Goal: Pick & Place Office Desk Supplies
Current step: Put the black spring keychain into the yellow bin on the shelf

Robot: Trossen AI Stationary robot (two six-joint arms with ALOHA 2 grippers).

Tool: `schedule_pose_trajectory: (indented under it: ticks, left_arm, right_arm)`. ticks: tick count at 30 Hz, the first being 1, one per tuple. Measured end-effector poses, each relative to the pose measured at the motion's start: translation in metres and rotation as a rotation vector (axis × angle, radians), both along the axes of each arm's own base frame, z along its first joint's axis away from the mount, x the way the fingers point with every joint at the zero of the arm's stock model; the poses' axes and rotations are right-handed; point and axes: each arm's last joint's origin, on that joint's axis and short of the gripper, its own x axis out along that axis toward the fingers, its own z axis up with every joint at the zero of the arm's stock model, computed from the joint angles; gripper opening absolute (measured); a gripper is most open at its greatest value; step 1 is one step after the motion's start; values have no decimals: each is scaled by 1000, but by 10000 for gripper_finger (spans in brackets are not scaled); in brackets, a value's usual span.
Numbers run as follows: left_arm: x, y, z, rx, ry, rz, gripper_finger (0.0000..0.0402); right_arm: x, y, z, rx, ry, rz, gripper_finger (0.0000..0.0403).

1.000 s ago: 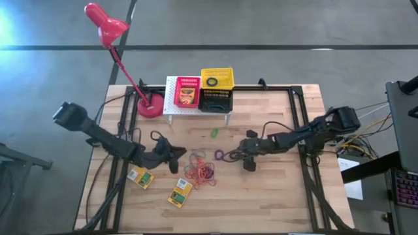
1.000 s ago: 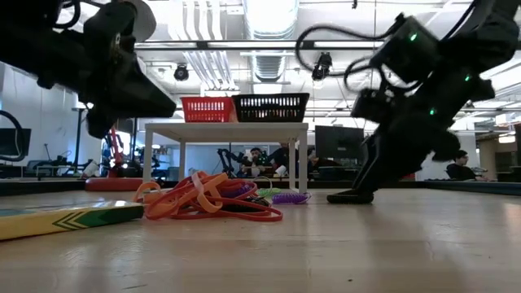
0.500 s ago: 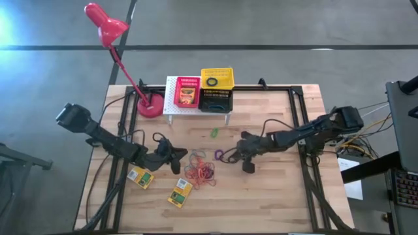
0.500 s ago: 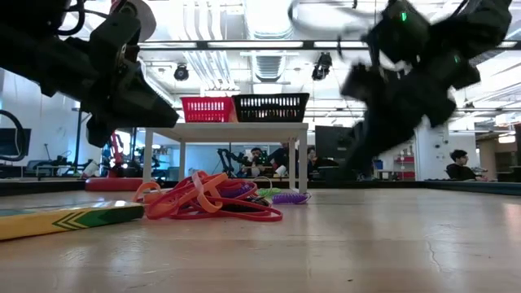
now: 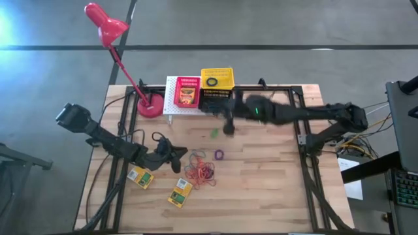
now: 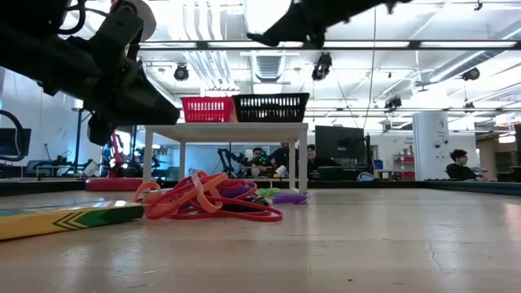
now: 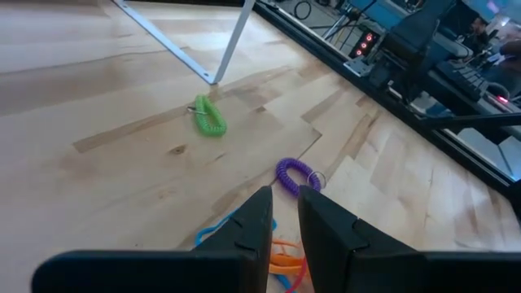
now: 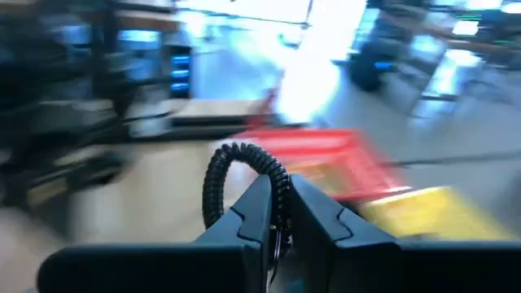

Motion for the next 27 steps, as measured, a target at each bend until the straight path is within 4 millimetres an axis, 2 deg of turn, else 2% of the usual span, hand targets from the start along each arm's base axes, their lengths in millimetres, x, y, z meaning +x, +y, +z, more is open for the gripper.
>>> schedule_pose_trajectory:
  ticks: [2, 5, 9, 13, 15, 18, 27]
  left_arm:
    - [0, 0, 0, 0, 0, 0, 66]
    - [0, 0, 0, 0, -1, 0, 66]
    - [0, 0, 0, 5, -2, 5, 66]
    - [0, 0, 0, 6, -2, 6, 66]
    - [0, 0, 0, 6, -2, 6, 67]
    - [0, 1, 0, 11, -4, 16, 67]
    - [0, 1, 0, 8, -7, 20, 67]
  right_arm:
    - [3, -34, 10, 1, 19, -94, 31]
    - [7, -85, 14, 26, 75, -226, 31]
    - [5, -146, 5, 91, 209, -353, 32]
    - [1, -187, -10, 260, 306, -306, 32]
    - [1, -198, -15, 336, 328, -270, 32]
    - [6, -205, -21, 381, 366, -238, 33]
    - [14, -203, -26, 424, 435, -222, 42]
